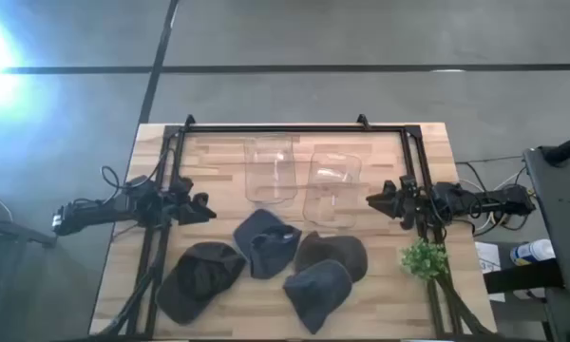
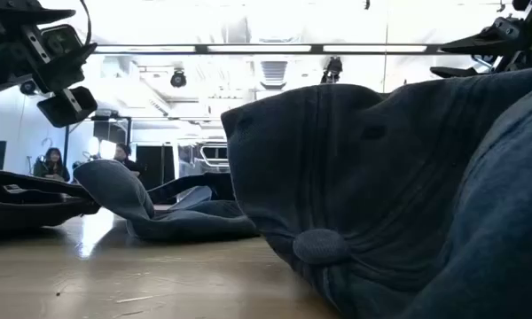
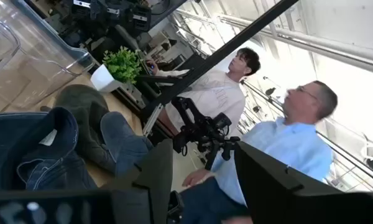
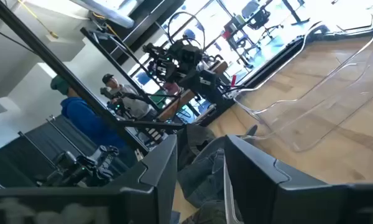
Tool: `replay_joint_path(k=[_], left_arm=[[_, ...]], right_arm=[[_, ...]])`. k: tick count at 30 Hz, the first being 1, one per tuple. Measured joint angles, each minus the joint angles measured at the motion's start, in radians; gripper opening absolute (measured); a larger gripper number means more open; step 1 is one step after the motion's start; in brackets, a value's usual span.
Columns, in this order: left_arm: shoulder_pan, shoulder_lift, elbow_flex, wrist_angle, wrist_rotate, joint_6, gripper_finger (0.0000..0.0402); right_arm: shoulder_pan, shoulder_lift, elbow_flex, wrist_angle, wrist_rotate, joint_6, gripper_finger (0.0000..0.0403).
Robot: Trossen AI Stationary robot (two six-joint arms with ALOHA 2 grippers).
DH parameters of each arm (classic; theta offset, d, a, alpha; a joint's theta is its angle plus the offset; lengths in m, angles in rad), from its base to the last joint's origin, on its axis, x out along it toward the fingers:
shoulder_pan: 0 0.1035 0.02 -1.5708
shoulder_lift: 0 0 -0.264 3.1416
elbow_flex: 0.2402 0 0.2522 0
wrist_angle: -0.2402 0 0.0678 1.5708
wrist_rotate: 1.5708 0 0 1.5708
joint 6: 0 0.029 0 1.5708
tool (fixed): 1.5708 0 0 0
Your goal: Pick & Place hat
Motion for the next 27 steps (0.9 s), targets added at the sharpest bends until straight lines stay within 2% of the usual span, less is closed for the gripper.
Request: replay_joint_path(k=[25,27], left_arm=[[0.000,0.000,0.000,0.000,0.000,0.000,0.0165],[0.004,0.000,0.002,0.008,-0.023,0.035,0.0165]], right_arm=[[0.000,-0.001,0.000,0.000,0.000,0.000,0.0125],[0.000,-0.001,0.000,0.000,0.000,0.000,0.0123]])
